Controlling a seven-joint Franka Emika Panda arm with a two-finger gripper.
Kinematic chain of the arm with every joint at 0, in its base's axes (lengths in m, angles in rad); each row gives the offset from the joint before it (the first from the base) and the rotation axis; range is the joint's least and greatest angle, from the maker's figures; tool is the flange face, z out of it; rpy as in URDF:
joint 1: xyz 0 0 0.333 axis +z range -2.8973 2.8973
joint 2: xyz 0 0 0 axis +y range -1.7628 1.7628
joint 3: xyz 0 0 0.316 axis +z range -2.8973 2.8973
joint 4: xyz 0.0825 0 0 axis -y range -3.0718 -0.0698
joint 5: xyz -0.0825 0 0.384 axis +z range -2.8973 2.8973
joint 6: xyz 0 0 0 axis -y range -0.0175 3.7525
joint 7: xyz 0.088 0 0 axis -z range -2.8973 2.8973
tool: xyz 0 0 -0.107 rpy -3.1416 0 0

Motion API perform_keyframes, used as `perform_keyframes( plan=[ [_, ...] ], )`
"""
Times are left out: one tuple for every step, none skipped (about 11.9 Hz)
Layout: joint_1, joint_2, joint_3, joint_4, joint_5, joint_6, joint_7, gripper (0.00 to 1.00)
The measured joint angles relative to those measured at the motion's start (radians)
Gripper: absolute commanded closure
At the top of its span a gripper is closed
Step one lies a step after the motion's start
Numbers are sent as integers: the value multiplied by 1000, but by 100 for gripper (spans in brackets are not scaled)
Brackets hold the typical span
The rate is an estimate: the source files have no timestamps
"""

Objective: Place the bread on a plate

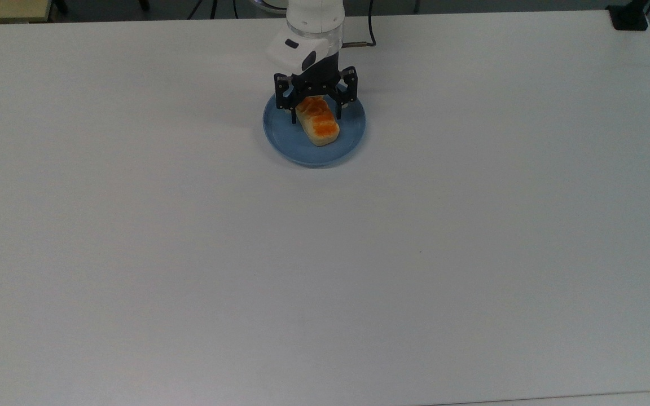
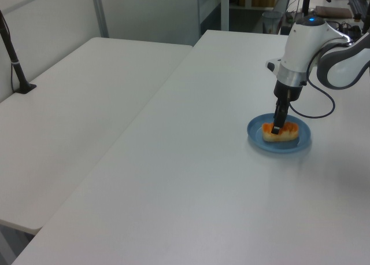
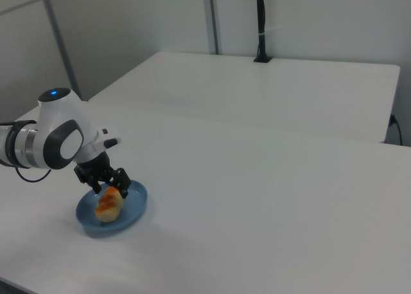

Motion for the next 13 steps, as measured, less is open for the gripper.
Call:
perform_keyframes(
  plan=[
    [-3, -2, -1, 9, 0, -1, 0, 0],
    [-5, -6, -3, 33, -1, -33, 0, 0],
    [-6, -11, -7, 82, -1, -111, 0, 0],
    [-7, -18, -10, 156, -1, -224, 0, 0],
    [-9, -24, -13, 243, -1, -342, 0, 0],
    [-16, -27, -14, 337, -1, -452, 1, 0],
    [-30, -29, -15, 429, -1, -545, 0, 0],
    [-46, -29, -15, 498, -2, -609, 0, 0],
    [-63, -29, -16, 556, -2, -669, 0, 0],
    [-79, -25, -17, 612, -3, -739, 0, 0],
    [-91, -16, -18, 669, -3, -805, 0, 0],
    [-101, -8, -18, 715, -3, -842, 0, 0],
    [-114, -1, -18, 744, -3, -855, -14, 0]
  ],
)
